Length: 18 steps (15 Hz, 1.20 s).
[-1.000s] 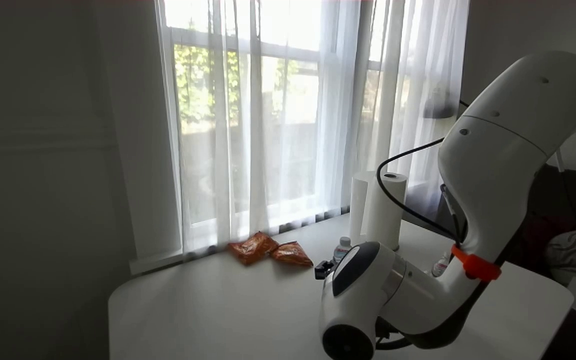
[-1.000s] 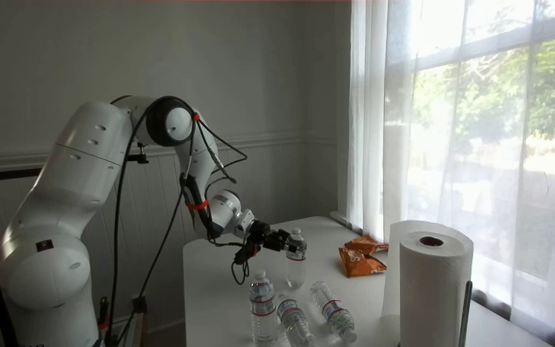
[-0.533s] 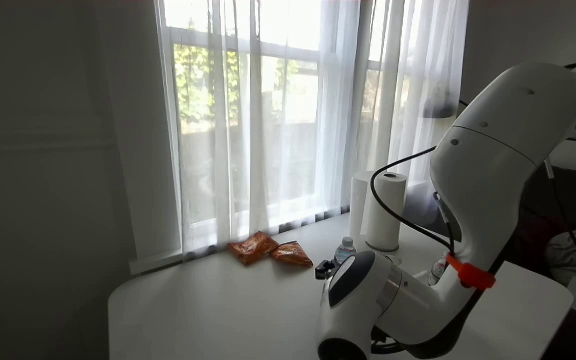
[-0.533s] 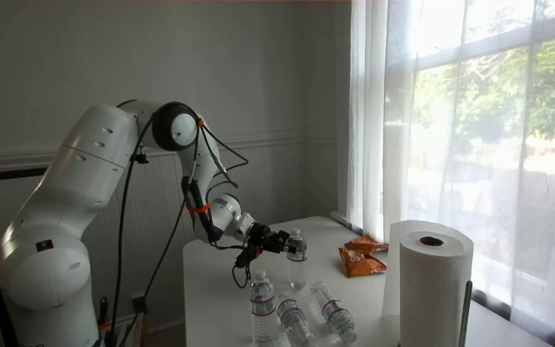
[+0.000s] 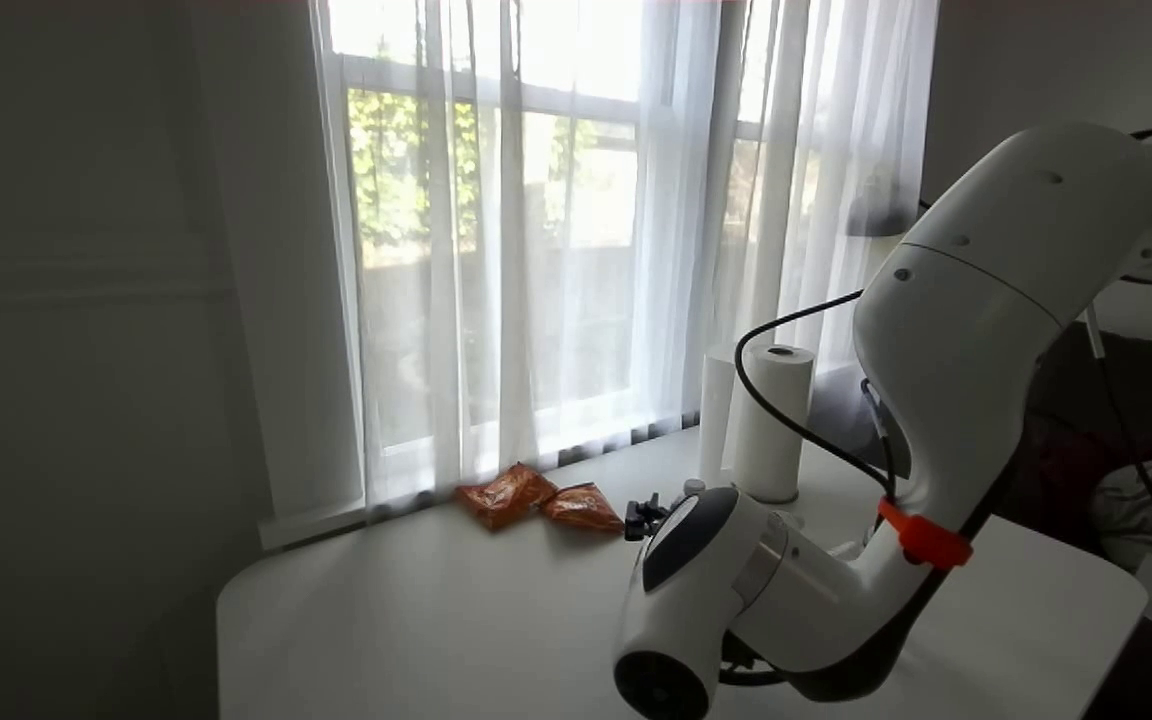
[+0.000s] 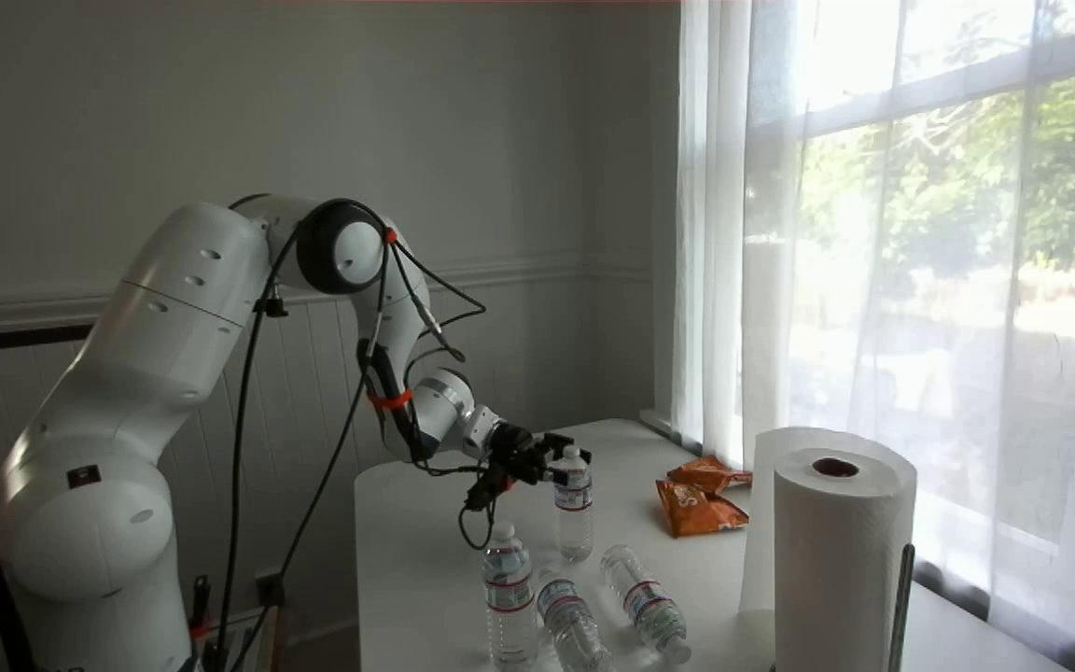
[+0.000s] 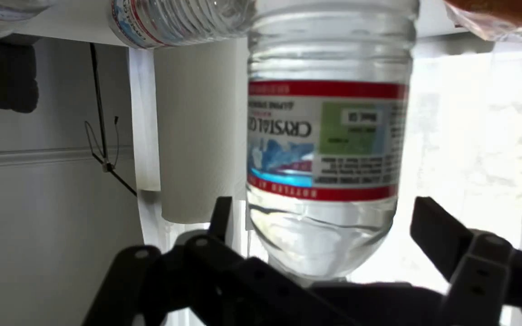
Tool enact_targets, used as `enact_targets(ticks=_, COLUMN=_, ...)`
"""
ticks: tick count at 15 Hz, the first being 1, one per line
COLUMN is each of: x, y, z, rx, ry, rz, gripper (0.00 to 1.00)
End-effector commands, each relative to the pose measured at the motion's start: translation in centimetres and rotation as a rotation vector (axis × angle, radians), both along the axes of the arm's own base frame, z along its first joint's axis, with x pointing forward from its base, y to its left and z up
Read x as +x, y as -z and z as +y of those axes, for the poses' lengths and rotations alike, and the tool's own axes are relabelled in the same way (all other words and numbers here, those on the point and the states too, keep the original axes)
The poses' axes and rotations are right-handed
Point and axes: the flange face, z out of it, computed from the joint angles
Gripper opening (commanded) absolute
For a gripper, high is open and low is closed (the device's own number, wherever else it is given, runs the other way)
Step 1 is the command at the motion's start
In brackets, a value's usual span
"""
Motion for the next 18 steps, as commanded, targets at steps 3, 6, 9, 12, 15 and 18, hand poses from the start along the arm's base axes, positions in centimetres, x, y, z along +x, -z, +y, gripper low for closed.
enact_targets(ticks=3, x=1.1, y=-4.6, z=-0.6, rx=0.135, ry=0.114, rz=-0.011, gripper=1.00)
enact_targets(ticks=6, x=1.2, y=-6.3, z=-0.7, rx=0.204, ry=0.153, rz=-0.001, gripper=1.00)
enact_targets(ticks=9, x=1.4, y=-8.6, z=-1.0, rx=0.294, ry=0.169, rz=0.000, gripper=1.00)
enact_targets(ticks=12, x=1.7, y=-11.9, z=-2.0, rx=0.399, ry=0.171, rz=-0.004, gripper=1.00)
enact_targets(ticks=15, x=2.1, y=-14.7, z=-3.8, rx=0.519, ry=0.164, rz=0.009, gripper=1.00)
enact_targets(ticks=18, x=2.2, y=-16.8, z=-6.2, rx=0.667, ry=0.141, rz=0.042, gripper=1.00)
